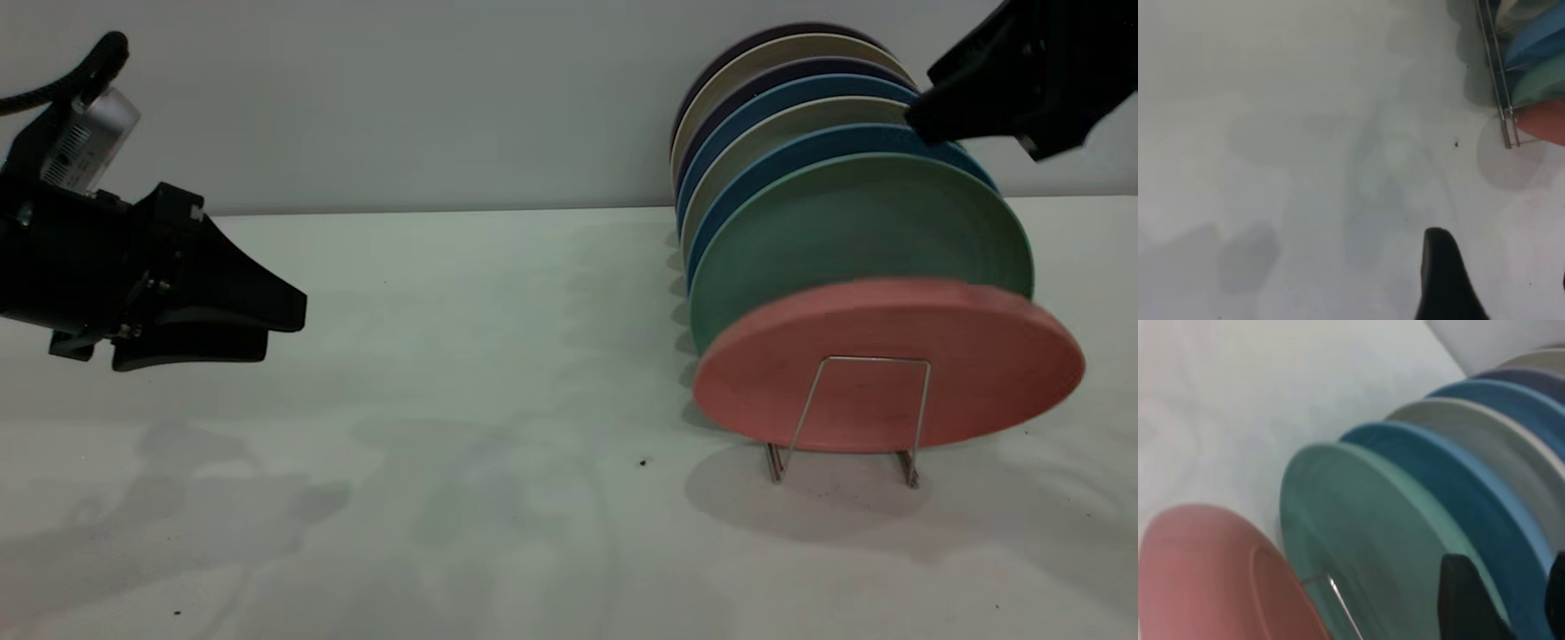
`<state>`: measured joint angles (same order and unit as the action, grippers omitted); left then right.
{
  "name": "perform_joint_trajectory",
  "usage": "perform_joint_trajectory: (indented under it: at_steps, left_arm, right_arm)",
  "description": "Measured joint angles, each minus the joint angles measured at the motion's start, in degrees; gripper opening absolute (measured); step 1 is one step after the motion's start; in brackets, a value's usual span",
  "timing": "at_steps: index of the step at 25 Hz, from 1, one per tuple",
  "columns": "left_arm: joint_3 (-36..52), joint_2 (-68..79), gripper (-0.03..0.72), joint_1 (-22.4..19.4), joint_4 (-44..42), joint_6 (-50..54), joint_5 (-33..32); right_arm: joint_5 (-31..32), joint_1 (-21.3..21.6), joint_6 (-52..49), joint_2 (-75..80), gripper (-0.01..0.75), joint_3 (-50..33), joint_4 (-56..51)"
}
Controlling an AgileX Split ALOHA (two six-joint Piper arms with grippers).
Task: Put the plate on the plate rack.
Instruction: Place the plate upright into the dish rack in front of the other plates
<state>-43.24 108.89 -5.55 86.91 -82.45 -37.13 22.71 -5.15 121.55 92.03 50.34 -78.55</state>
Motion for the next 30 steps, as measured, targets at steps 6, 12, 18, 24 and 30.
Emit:
perform_joint_trajectory:
  at_steps: [6, 12, 18, 24, 30]
  left_arm:
    - [0.0, 0.0, 0.456, 0.0, 0.0, 0.1, 0.7]
    - [0.0, 0.0, 0.456, 0.0, -0.3, 0.8, 3.2]
    - [-0.7, 0.0, 0.456, 0.0, -8.3, 7.2, 9.7]
    - [-3.8, -1.2, 0.456, 0.0, -26.8, 25.2, 11.7]
    - [-7.4, -7.5, 0.426, 0.0, -54.0, 50.6, 10.3]
  right_arm:
    - [0.0, 0.0, -7.1, 0.0, 0.313, 0.0, -2.3]
    - [3.4, 0.0, -25.6, 0.0, 0.313, 0.0, 2.3]
    - [13.2, 0.0, -58.7, 0.0, 0.313, 2.2, 21.6]
    - [27.3, 0.0, -86.3, 0.0, 0.313, 11.8, 44.8]
    - [32.6, 0.0, -99.8, -0.2, 0.313, 17.0, 57.0]
